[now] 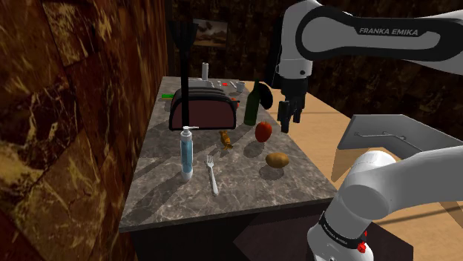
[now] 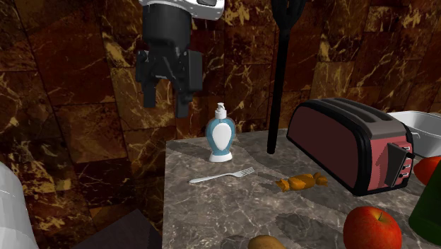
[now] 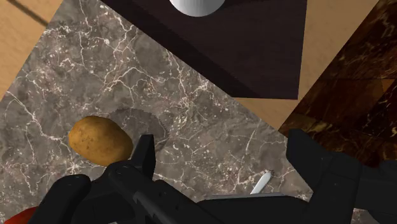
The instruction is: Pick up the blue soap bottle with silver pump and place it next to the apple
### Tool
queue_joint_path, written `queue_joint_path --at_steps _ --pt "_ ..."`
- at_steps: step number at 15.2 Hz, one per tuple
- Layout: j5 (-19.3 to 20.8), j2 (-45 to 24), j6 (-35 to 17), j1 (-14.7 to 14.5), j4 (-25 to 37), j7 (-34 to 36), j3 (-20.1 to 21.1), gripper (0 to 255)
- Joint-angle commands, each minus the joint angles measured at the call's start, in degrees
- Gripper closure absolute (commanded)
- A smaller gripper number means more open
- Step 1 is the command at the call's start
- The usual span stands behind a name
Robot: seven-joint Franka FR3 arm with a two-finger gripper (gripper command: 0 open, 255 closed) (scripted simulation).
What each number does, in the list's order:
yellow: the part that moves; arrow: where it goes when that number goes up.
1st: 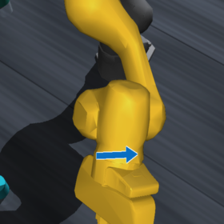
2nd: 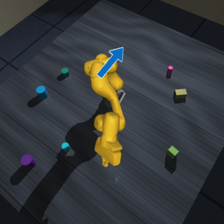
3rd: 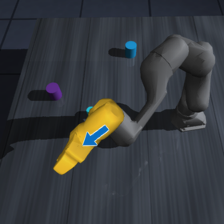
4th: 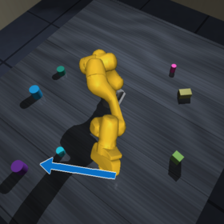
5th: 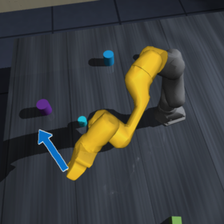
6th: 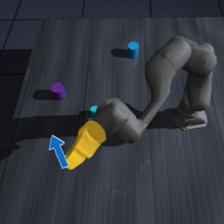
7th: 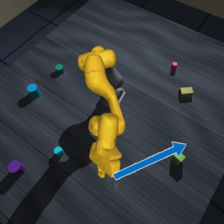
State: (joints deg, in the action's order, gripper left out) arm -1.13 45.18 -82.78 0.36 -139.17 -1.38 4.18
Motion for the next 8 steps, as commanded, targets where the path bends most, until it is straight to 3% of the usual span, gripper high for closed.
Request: queue_joint_path --at_steps 1,8 --pt "0.00 0.00 0.00 0.00 0.00 0.00 0.00 0" --pt "-2.08 -12.89 -11.36 -1.06 4.21 1.72 2.88 0"
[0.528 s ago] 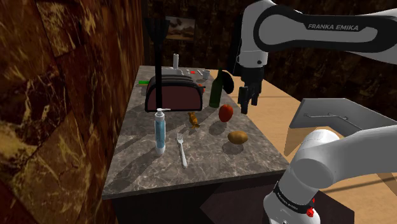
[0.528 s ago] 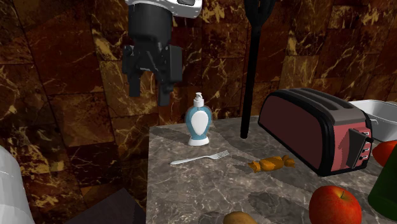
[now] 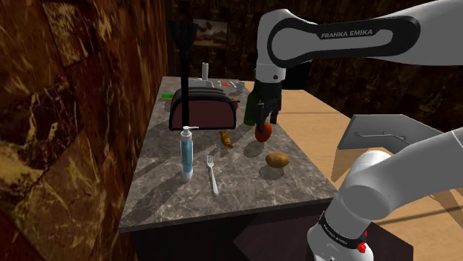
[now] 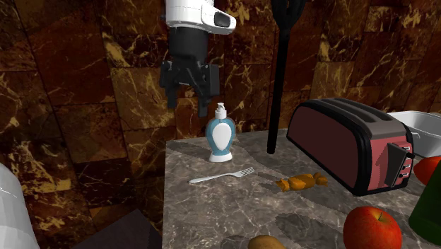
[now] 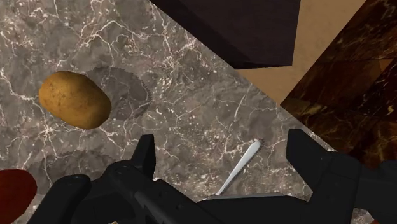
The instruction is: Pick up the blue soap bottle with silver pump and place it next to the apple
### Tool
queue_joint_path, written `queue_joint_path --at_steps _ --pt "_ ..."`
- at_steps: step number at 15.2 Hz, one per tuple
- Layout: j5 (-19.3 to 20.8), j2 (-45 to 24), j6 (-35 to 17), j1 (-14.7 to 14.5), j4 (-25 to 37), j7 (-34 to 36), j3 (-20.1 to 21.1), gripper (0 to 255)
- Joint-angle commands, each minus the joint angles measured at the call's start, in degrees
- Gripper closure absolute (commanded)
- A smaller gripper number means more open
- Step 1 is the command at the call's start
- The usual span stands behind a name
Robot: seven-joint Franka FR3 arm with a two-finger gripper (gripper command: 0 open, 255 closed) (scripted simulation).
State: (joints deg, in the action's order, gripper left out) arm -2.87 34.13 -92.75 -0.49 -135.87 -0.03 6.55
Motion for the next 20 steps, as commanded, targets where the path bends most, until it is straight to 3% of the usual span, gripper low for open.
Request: queue_joint_path --at_steps 1,11,20 --pt "-0.51 -3.75 -2.82 -0.34 1.80 0.61 0.90 0" --pt "-0.20 -23.33 -13.72 -1.46 14.33 3.39 4.62 0" --pt "3.12 -41.43 -17.92 -3.36 31.43 6.49 6.95 0"
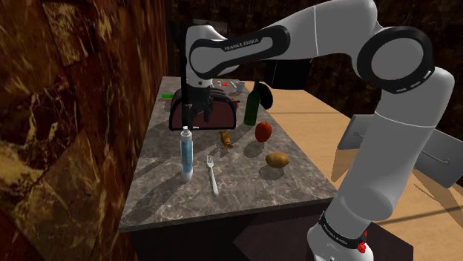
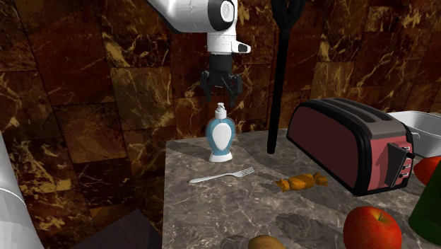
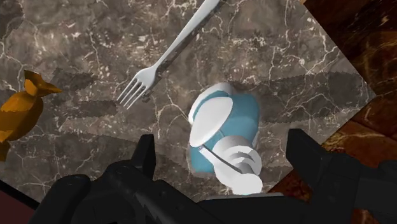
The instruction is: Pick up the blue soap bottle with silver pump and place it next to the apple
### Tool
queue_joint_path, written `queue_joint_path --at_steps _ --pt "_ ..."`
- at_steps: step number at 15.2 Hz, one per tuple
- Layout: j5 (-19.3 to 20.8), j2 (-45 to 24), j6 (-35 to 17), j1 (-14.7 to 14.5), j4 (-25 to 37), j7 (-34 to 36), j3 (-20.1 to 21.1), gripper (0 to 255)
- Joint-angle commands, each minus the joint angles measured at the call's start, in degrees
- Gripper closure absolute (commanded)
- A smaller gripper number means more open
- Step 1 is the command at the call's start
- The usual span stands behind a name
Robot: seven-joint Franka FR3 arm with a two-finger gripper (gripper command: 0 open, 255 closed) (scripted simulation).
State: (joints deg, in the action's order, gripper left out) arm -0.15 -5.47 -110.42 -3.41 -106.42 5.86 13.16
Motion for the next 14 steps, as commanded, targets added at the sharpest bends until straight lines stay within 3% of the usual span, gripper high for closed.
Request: queue_joint_path --at_steps 1,4,11,14 --pt "0.89 -3.91 -0.36 -0.77 4.28 0.94 0.49 0" --pt "2.11 -8.92 -0.30 -1.72 10.13 1.67 0.76 0" --pt "2.54 -10.40 -5.63 -1.86 6.24 1.96 0.63 0" --pt "2.54 -10.40 -5.63 -1.86 6.24 1.96 0.63 0"
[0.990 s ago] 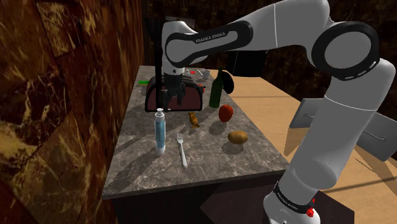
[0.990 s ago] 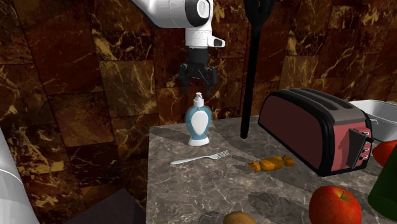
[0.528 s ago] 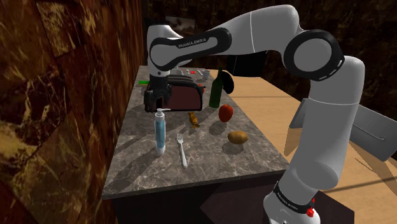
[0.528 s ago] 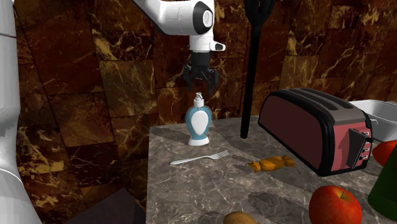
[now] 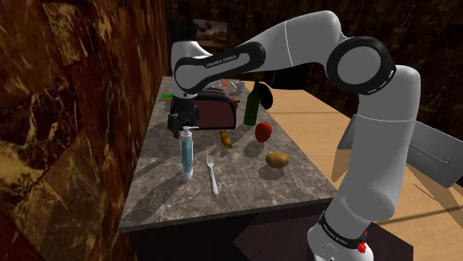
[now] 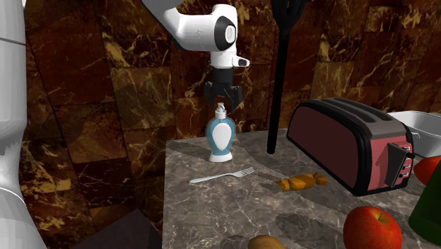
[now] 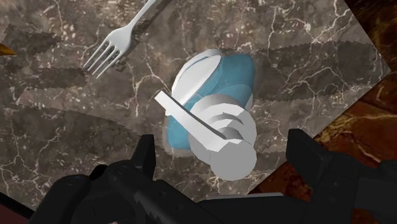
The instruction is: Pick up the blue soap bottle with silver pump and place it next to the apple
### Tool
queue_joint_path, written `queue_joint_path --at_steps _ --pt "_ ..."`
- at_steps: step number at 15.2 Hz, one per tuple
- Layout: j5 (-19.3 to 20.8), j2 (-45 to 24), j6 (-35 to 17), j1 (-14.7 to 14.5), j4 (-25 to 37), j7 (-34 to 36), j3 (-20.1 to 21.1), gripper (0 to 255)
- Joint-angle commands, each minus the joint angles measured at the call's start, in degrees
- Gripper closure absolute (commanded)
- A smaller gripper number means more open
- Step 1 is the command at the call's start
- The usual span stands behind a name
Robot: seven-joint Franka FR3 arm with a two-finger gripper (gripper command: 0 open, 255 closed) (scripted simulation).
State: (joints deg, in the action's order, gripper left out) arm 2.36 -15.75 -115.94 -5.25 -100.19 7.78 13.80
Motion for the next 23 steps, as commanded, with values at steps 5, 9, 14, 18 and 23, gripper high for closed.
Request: queue_joint_path --at_steps 5,9,14,18,23 --pt "0.03 -0.11 -0.11 -0.02 0.01 0.03 0.00 0" --pt "0.03 -0.10 -0.11 -0.02 -0.01 0.03 0.00 255" --pt "0.03 -0.10 -0.12 -0.01 0.00 0.02 -0.01 255" --pt "-0.15 0.53 1.98 0.01 1.48 -0.05 0.06 255" --pt "-0.39 1.37 5.54 0.02 4.23 -0.14 0.15 255"
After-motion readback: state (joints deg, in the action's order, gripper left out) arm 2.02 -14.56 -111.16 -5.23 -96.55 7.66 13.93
